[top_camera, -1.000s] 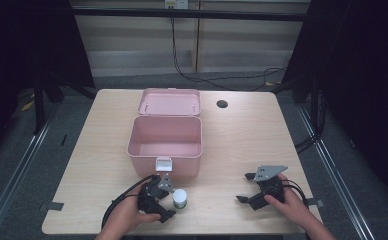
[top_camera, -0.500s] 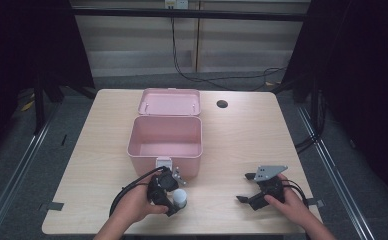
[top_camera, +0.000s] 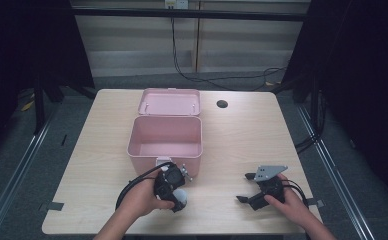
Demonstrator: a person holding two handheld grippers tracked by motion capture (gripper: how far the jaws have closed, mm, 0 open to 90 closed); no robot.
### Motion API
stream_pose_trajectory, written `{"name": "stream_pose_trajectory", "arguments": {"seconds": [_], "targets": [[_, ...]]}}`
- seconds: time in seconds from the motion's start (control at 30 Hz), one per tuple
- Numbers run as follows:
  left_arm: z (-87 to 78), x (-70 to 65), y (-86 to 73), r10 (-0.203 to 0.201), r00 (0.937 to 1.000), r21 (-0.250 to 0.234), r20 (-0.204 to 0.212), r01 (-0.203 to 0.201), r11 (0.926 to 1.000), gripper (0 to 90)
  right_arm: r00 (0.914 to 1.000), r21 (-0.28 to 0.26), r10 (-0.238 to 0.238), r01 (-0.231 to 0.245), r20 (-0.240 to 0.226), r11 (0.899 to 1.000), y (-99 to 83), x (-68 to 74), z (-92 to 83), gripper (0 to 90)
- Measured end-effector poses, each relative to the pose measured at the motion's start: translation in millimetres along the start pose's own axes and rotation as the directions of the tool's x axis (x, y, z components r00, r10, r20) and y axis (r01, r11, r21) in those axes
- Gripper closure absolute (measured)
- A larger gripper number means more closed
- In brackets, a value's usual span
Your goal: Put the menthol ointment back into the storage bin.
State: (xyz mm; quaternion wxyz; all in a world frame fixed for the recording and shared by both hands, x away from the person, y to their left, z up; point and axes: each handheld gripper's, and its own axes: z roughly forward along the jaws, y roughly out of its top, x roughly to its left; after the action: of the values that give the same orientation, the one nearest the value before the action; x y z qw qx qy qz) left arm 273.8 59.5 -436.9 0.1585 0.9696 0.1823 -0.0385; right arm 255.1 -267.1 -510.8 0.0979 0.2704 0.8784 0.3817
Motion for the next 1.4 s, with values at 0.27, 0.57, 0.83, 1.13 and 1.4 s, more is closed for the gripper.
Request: {"name": "stream_pose_trajectory", "arguments": {"seconds": [0.27, 0.57, 0.83, 1.13, 1.4], "targets": [[-2.7, -0.3, 10.8, -0.015, 0.9999, 0.044, 0.006, 0.015, 0.9989, 41.7, 1.0, 0.0, -0.001, 0.001, 0.0, 1.0, 0.0, -0.1, 0.0, 12.2], [-6.8, -1.6, 23.9, -0.008, 1.0, 0.115, 0.002, 0.007, 0.9934, 46.4, 1.0, 0.0, -0.001, 0.001, 0.0, 1.0, 0.0, -0.1, 0.0, 12.2], [-10.3, -2.0, 30.1, -0.019, 0.9998, 0.148, -0.006, 0.02, 0.9888, 50.0, 1.0, 0.0, -0.001, 0.001, 0.0, 1.0, 0.0, -0.1, 0.0, 12.2], [-26.6, -0.4, 33.4, -0.055, 0.9984, 0.107, 0.013, 0.053, 0.9928, 59.9, 1.0, -0.001, 0.001, -0.001, 0.001, 1.0, 0.1, 0.0, 0.0, 12.1], [-14.7, -5.4, 28.8, -0.037, 0.9985, 0.143, 0.039, 0.031, 0.9892, 39.2, 1.0, -0.001, 0.001, -0.001, 0.001, 1.0, 0.1, 0.0, 0.0, 12.1]]}}
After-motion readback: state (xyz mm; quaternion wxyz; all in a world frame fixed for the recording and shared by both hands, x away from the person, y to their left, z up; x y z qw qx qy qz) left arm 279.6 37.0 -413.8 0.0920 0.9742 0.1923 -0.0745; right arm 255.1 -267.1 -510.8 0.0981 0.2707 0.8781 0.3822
